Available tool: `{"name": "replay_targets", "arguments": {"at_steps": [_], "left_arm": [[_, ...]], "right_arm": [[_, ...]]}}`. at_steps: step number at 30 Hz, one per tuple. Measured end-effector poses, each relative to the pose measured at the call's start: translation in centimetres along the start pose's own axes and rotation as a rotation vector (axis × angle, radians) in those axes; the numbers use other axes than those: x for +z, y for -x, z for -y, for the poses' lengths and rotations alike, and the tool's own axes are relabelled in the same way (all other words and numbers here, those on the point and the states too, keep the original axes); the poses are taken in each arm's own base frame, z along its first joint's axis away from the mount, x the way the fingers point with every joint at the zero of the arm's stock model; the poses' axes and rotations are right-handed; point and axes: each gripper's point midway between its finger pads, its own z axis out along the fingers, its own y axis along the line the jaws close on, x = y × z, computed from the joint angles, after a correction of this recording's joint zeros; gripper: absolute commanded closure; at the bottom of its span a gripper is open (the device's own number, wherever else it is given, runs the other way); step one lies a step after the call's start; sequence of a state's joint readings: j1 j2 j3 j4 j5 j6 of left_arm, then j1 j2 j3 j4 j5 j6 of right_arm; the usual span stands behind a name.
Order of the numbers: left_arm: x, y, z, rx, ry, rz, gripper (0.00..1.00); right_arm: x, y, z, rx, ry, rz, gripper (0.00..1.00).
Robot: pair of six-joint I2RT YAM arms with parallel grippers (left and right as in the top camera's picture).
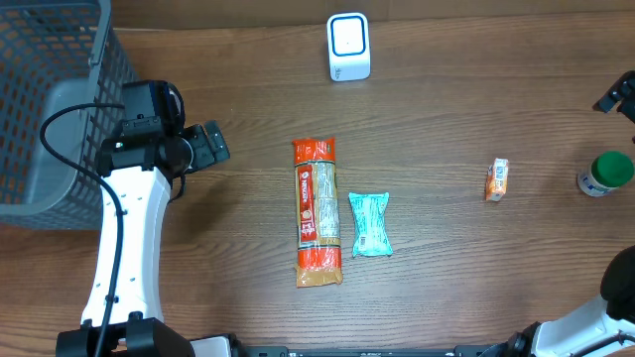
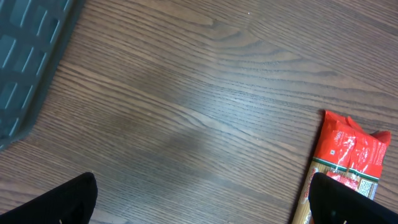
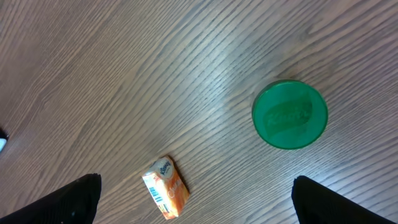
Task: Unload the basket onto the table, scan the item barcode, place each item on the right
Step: 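Move the right gripper over the orange Kleenex pack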
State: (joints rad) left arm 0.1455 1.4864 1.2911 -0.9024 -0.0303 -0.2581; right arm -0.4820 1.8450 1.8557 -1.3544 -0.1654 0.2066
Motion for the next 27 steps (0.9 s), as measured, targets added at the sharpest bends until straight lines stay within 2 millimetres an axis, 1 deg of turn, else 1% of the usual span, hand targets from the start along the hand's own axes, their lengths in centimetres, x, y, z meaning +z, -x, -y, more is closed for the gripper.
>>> {"name": "replay_targets", "arguments": {"at_steps": [1, 3, 4, 7, 10, 13, 17, 18, 20, 22, 23, 24, 26, 27], "left_arm": [[0.0, 0.0, 0.0, 0.000, 0.000, 0.000, 0.00], [0.0, 0.0, 0.0, 0.000, 0.000, 0.000, 0.00], [0.0, 0.0, 0.0, 0.000, 0.000, 0.000, 0.00], [0.0, 0.0, 0.0, 0.000, 0.000, 0.000, 0.00], [0.0, 0.0, 0.0, 0.000, 0.000, 0.000, 0.00], [0.0, 0.0, 0.0, 0.000, 0.000, 0.000, 0.00], [0.0, 0.0, 0.0, 0.000, 0.000, 0.000, 0.00], [0.0, 0.0, 0.0, 0.000, 0.000, 0.000, 0.00], [0.0, 0.0, 0.0, 0.000, 0.000, 0.000, 0.00], [0.0, 0.0, 0.0, 0.000, 0.000, 0.000, 0.00], [0.0, 0.0, 0.0, 0.000, 0.000, 0.000, 0.00], [0.0, 0.0, 0.0, 0.000, 0.000, 0.000, 0.00], [0.0, 0.0, 0.0, 0.000, 0.000, 0.000, 0.00], [0.0, 0.0, 0.0, 0.000, 0.000, 0.000, 0.00]], "right_arm": [[0.0, -0.1, 0.0, 0.000, -0.001, -0.004, 0.00], [0.0, -0.4, 0.0, 0.003, 0.001, -0.016, 0.07], [0.0, -0.7, -0.1, 0.000, 0.001, -0.027, 0.13], [0.1, -1.9, -1.0, -0.016, 0.005, -0.067, 0.21], [0.5, -3.3, -2.6, -0.065, 0.011, -0.107, 0.21], [1.6, -5.3, -4.1, -0.121, 0.010, -0.160, 0.21], [4.0, -8.1, -5.0, -0.176, -0.005, -0.236, 0.22], [4.7, -8.8, -5.0, -0.186, -0.012, -0.255, 0.27], [6.0, -9.8, -4.9, -0.204, -0.017, -0.275, 0.40], [7.2, -10.7, -4.6, -0.214, -0.025, -0.296, 0.67], [7.8, -11.1, -4.4, -0.214, -0.029, -0.302, 0.77], [8.4, -11.5, -4.2, -0.218, -0.034, -0.311, 0.83], [9.3, -12.0, -3.7, -0.218, -0.038, -0.320, 0.96], [9.5, -12.2, -3.6, -0.212, -0.040, -0.322, 0.96]]}}
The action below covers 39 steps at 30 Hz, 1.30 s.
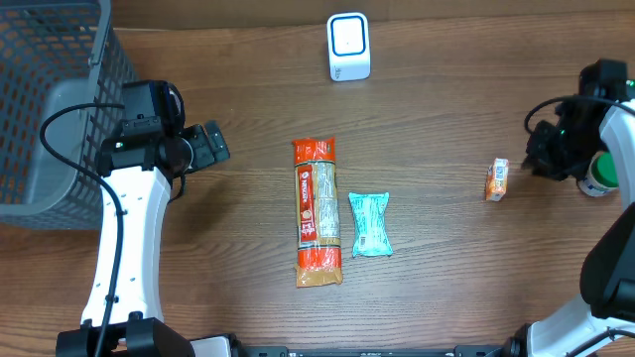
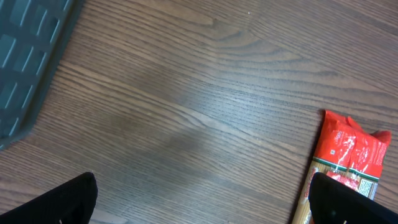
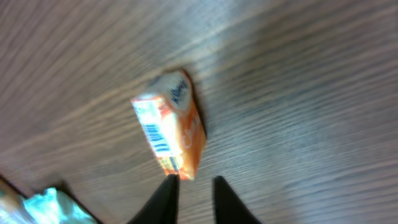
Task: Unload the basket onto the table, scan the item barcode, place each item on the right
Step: 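Move the right gripper over the orange Kleenex pack, then lower the right gripper and close it on the orange Kleenex pack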
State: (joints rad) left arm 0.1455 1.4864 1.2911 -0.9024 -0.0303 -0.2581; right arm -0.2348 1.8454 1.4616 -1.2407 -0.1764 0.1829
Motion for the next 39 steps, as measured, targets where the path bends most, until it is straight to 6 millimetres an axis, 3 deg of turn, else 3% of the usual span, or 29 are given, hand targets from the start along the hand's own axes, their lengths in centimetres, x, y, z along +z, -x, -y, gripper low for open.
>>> {"name": "replay_targets", "arguments": {"at_steps": [9, 17, 27, 39], "left_arm": [[0.0, 0.0, 0.0, 0.000, 0.000, 0.000, 0.00], [0.0, 0.0, 0.0, 0.000, 0.000, 0.000, 0.00], [0.0, 0.0, 0.0, 0.000, 0.000, 0.000, 0.00], [0.0, 0.0, 0.0, 0.000, 0.000, 0.000, 0.00]], "right_arm": [[3.4, -0.8, 0.3, -0.011, 0.010, -0.007, 0.96], [5.8, -2.4, -2.5, -0.101, 0.042, -0.022, 0.96], [6.5, -3.3, -6.6, -0.234, 0.094, -0.007, 0.89], [6.4, -2.4, -6.6, -0.245, 0.085, 0.029, 0.84]]}}
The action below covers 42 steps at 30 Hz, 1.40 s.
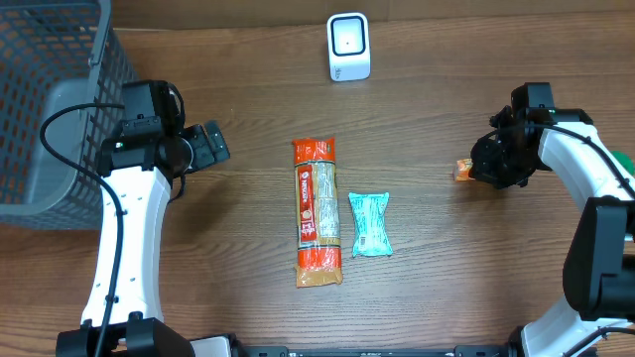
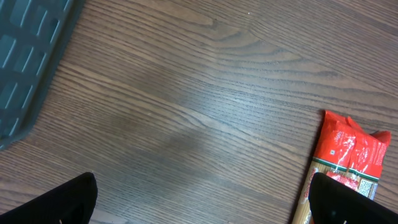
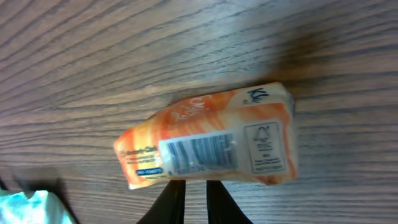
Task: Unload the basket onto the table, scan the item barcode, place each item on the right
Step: 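Lower the right gripper and close it on the orange Kleenex pack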
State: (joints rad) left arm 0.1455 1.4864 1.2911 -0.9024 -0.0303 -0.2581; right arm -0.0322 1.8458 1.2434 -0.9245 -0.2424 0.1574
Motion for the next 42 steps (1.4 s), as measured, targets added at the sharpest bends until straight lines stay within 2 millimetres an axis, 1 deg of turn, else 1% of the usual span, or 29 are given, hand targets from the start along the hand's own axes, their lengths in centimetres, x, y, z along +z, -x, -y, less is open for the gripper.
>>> {"name": "replay_targets", "arguments": {"at_steps": [5, 11, 15, 17, 19, 24, 25, 27, 28, 29, 32, 33, 34, 35, 36, 39, 42], "left_arm": [[0.0, 0.0, 0.0, 0.000, 0.000, 0.000, 0.00], [0.0, 0.0, 0.0, 0.000, 0.000, 0.000, 0.00], [0.0, 0.0, 0.0, 0.000, 0.000, 0.000, 0.00], [0.0, 0.0, 0.0, 0.000, 0.000, 0.000, 0.00], [0.0, 0.0, 0.0, 0.000, 0.000, 0.000, 0.00], [0.0, 0.0, 0.0, 0.000, 0.000, 0.000, 0.00], [0.0, 0.0, 0.0, 0.000, 0.000, 0.000, 0.00], [0.0, 0.0, 0.0, 0.000, 0.000, 0.000, 0.00], [0.0, 0.0, 0.0, 0.000, 0.000, 0.000, 0.00], [0.0, 0.0, 0.0, 0.000, 0.000, 0.000, 0.00], [0.0, 0.0, 0.0, 0.000, 0.000, 0.000, 0.00], [0.0, 0.0, 0.0, 0.000, 0.000, 0.000, 0.00], [0.0, 0.0, 0.0, 0.000, 0.000, 0.000, 0.00], [0.0, 0.0, 0.0, 0.000, 0.000, 0.000, 0.00], [0.0, 0.0, 0.0, 0.000, 0.000, 0.000, 0.00], [0.0, 0.0, 0.0, 0.000, 0.000, 0.000, 0.00], [0.0, 0.0, 0.0, 0.000, 0.000, 0.000, 0.00]], "right_arm": [[0.0, 0.3, 1.0, -0.001, -0.057, 0.016, 0.83], [-0.2, 2.5, 1.0, -0.020, -0.069, 0.106, 0.83], [-0.4, 4.0, 0.7, -0.033, -0.057, 0.171, 0.79], [-0.5, 4.6, 0.5, -0.038, -0.055, 0.194, 0.74], [-0.5, 5.1, 0.5, -0.042, -0.053, 0.213, 0.71], [-0.6, 5.2, 0.5, -0.029, -0.052, 0.219, 0.70], [-0.5, 5.0, 0.6, -0.002, -0.054, 0.213, 0.68], [-0.5, 4.5, 0.9, 0.096, -0.058, 0.196, 0.48], [-0.5, 4.4, 1.0, 0.139, -0.057, 0.191, 0.39], [-0.5, 4.4, 1.1, 0.196, -0.053, 0.192, 0.35], [-0.5, 4.3, 1.1, 0.355, -0.036, 0.194, 0.35], [-0.4, 4.3, 1.1, 0.401, -0.029, 0.194, 0.38], [-0.4, 4.4, 1.0, 0.438, -0.022, 0.195, 0.44], [-0.5, 4.6, 0.9, 0.496, -0.006, 0.202, 0.46], [-0.5, 4.8, 0.8, 0.522, 0.003, 0.209, 0.50], [-0.6, 5.3, 0.5, 0.580, 0.026, 0.226, 0.64], [-0.6, 5.5, 0.5, 0.618, 0.035, 0.232, 0.71]]}}
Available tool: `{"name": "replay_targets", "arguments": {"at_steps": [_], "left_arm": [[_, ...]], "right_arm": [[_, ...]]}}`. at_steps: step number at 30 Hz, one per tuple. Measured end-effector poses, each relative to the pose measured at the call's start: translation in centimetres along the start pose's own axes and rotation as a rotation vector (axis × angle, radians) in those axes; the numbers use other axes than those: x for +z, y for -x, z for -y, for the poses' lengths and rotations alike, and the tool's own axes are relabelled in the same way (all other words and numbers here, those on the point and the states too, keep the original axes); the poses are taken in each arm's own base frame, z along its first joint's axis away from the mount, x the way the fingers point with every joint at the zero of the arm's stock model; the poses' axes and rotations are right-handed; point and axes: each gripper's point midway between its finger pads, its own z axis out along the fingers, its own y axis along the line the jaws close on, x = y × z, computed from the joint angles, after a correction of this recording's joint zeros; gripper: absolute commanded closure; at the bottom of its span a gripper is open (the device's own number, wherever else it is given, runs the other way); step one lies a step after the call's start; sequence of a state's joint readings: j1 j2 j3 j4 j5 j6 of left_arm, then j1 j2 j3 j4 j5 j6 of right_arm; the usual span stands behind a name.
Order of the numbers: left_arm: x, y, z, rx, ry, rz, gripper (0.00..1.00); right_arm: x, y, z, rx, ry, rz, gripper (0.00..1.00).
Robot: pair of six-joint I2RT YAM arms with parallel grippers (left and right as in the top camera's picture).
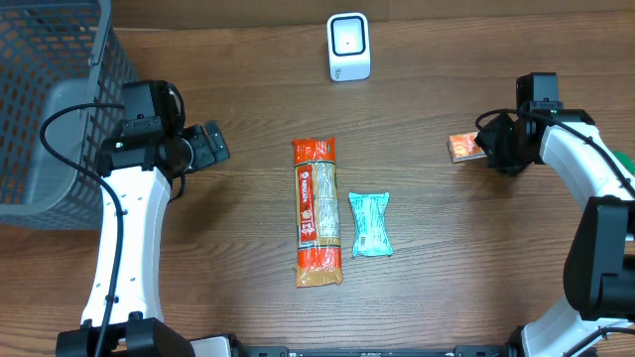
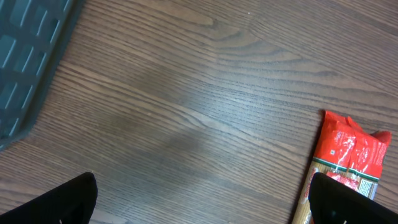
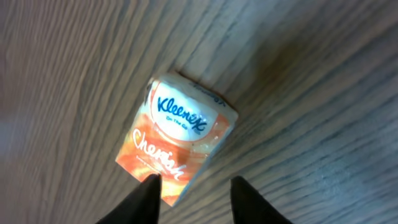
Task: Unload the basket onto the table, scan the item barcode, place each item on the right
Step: 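Lower the right gripper and close it on the orange Kleenex pack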
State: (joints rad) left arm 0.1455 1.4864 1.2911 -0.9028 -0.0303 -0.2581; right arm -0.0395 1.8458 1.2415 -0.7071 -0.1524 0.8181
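The small orange Kleenex pack (image 1: 463, 147) lies flat on the table right of centre, logo side up (image 3: 183, 140); no barcode shows. My right gripper (image 1: 486, 147) is just right of it and open (image 3: 199, 202). The pack's near corner sits by the left finger, with nothing squeezing it. The white barcode scanner (image 1: 348, 47) stands at the back centre. My left gripper (image 1: 208, 144) hovers open at the left (image 2: 205, 205) over bare wood.
A long red-and-tan pasta packet (image 1: 317, 210) and a teal packet (image 1: 370, 224) lie mid-table; the pasta's red end shows in the left wrist view (image 2: 348, 155). A grey basket (image 1: 50, 99) fills the back left corner. A green-lidded bottle (image 1: 628, 159) peeks in at the right edge.
The pack has moved a little toward the back and now lies logo side up instead of barcode side up. My right gripper's fingers, nearly together before, now stand apart. The left arm is unchanged.
My right gripper was wide open high over the pack and the green bottle. Then it was low beside the pack with its fingers close. Then the pack lay further left, barcode showing. Now it lies further back, logo up, with the fingers parted.
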Motion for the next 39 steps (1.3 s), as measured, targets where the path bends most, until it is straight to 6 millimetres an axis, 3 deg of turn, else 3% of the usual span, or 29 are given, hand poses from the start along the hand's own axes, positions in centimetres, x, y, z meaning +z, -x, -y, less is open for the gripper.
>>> {"name": "replay_targets", "arguments": {"at_steps": [11, 18, 24, 27, 39], "left_arm": [[0.0, 0.0, 0.0, 0.000, 0.000, 0.000, 0.00], [0.0, 0.0, 0.0, 0.000, 0.000, 0.000, 0.00], [0.0, 0.0, 0.0, 0.000, 0.000, 0.000, 0.00], [0.0, 0.0, 0.0, 0.000, 0.000, 0.000, 0.00], [0.0, 0.0, 0.0, 0.000, 0.000, 0.000, 0.00]], "right_arm": [[1.2, -0.3, 0.0, 0.045, 0.026, 0.015, 0.74], [1.3, -0.8, -1.0, 0.026, 0.048, 0.020, 0.74], [1.3, -0.9, -1.1, 0.059, 0.045, 0.021, 0.73], [1.3, -0.9, -1.1, 0.078, 0.043, 0.023, 0.66], [1.3, -0.7, -0.9, 0.129, 0.033, 0.040, 0.66]]}}
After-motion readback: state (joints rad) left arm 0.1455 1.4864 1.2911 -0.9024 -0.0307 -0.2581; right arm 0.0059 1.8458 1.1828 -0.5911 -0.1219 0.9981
